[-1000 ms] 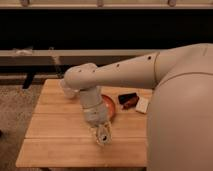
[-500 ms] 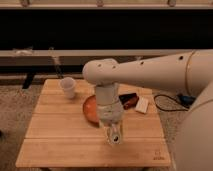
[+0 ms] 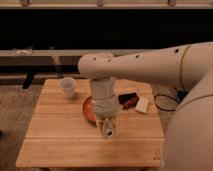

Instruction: Stand the bottle upright

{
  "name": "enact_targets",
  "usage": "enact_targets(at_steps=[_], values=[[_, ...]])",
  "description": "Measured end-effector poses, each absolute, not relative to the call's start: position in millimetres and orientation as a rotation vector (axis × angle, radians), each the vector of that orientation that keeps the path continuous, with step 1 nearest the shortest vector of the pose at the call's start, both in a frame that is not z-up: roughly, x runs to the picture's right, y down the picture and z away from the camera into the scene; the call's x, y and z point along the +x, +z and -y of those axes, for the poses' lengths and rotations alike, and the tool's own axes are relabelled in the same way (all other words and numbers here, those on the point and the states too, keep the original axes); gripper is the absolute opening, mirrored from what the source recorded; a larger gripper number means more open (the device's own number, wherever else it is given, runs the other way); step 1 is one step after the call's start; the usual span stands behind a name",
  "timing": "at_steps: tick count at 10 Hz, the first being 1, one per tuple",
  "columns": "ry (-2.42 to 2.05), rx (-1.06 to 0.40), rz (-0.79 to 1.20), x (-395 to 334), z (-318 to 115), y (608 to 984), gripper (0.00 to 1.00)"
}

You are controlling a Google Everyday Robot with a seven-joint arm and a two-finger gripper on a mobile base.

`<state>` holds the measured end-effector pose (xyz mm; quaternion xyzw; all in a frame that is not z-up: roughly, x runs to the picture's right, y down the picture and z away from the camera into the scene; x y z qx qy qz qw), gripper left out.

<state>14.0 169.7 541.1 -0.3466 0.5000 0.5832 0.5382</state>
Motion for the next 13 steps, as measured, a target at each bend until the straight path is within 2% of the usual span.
enact_targets(at_steps=[4, 13], values=[[1.679, -0.756, -1.238, 4.9, -161.9, 554.4, 0.0], [1.693, -0.754, -1.24, 5.2, -161.5, 554.8, 0.0]])
